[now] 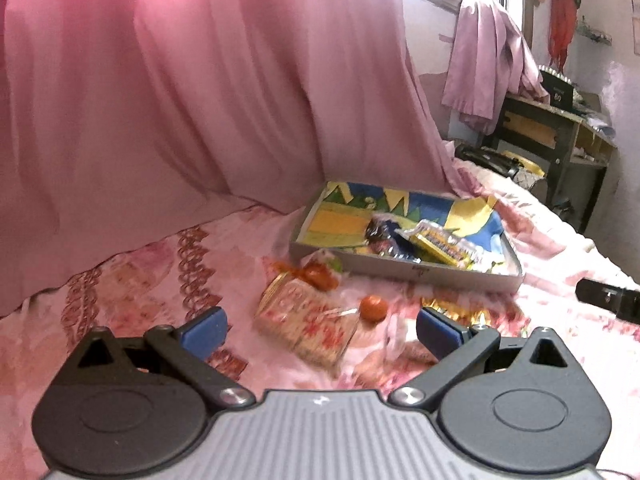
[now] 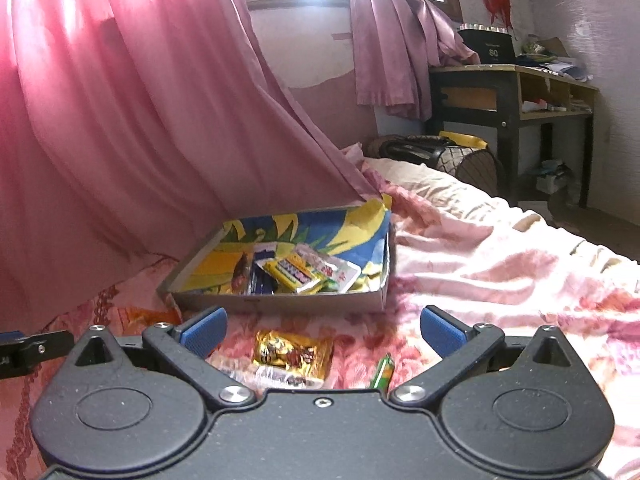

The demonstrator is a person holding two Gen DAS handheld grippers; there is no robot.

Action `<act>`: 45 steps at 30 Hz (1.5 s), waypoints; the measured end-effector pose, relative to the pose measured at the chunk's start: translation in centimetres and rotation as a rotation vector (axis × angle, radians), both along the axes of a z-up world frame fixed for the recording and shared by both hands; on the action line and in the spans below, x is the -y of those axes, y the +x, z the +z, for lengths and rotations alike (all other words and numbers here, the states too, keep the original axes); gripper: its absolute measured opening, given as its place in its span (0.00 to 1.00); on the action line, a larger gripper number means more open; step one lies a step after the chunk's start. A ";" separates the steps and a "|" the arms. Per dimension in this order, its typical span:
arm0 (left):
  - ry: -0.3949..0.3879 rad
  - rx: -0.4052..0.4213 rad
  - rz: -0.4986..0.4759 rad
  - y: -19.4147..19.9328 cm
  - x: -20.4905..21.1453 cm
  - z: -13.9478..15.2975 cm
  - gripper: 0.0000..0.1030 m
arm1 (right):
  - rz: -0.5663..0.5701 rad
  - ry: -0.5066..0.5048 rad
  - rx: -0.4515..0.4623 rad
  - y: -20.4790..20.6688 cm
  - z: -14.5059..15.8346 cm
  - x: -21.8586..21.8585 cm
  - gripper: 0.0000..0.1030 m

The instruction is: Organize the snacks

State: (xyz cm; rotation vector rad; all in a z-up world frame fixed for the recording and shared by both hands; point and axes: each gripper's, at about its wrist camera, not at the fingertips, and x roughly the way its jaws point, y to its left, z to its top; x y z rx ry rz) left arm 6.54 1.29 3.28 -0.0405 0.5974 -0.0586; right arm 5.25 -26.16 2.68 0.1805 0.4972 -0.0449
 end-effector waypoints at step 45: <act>0.055 -0.256 -0.011 7.4 -2.3 -5.4 1.00 | 0.276 -0.133 -0.236 4.6 -4.0 -5.2 0.99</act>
